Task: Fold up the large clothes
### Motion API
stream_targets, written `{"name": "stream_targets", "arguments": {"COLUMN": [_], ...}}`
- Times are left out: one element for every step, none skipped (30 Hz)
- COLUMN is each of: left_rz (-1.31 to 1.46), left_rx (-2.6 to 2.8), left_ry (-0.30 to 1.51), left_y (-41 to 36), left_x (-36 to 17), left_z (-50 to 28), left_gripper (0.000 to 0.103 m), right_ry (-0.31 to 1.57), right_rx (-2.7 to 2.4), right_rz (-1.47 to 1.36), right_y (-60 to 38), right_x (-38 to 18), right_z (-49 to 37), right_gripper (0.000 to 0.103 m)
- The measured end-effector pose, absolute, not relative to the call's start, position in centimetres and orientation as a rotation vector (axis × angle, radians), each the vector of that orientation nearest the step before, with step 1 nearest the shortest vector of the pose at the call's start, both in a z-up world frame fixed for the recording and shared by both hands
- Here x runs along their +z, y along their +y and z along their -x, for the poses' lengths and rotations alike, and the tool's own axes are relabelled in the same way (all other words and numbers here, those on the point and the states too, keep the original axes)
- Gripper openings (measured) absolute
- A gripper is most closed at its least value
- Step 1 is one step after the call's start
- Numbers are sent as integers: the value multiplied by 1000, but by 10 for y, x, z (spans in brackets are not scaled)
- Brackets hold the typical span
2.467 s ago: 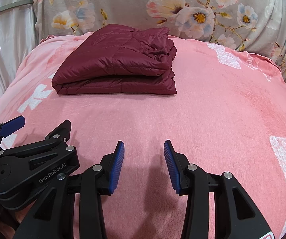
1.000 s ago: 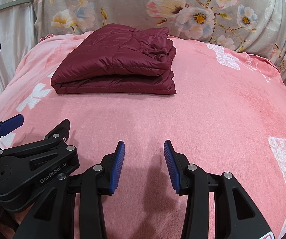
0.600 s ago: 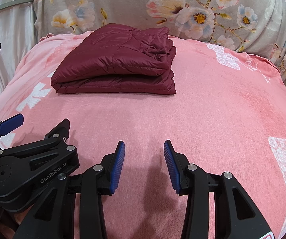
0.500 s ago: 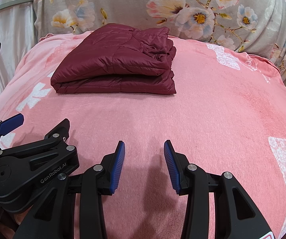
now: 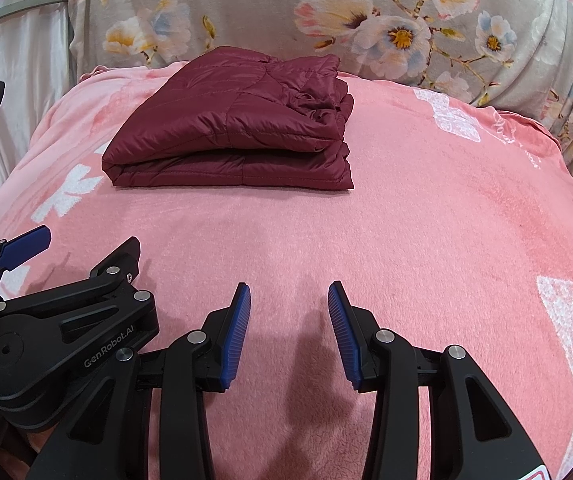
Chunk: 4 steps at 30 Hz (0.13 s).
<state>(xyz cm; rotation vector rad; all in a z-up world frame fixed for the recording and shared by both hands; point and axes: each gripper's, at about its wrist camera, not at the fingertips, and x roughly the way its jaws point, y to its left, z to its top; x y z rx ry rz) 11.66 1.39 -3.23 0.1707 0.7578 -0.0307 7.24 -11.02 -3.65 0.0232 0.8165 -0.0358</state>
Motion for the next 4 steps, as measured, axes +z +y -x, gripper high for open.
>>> {"name": "stream_targets", "arguments": {"left_rz": [-173, -175, -176, -176], "left_rx": [-32, -36, -36, -38], "left_ry": [757, 756, 757, 755], "left_y": [14, 13, 14, 15], "left_x": [-32, -32, -32, -32], "left_z": [-117, -117, -117, -118], "left_gripper": [84, 82, 82, 82], "right_ry": [817, 815, 814, 815], "right_rx": [-35, -35, -36, -35], "right_rz": [-24, -24, -24, -24], "right_y": [-110, -110, -110, -111], "right_x": [-36, -36, -36, -36], "right_z": [-72, -72, -72, -72], "right_gripper": [42, 42, 42, 42]}}
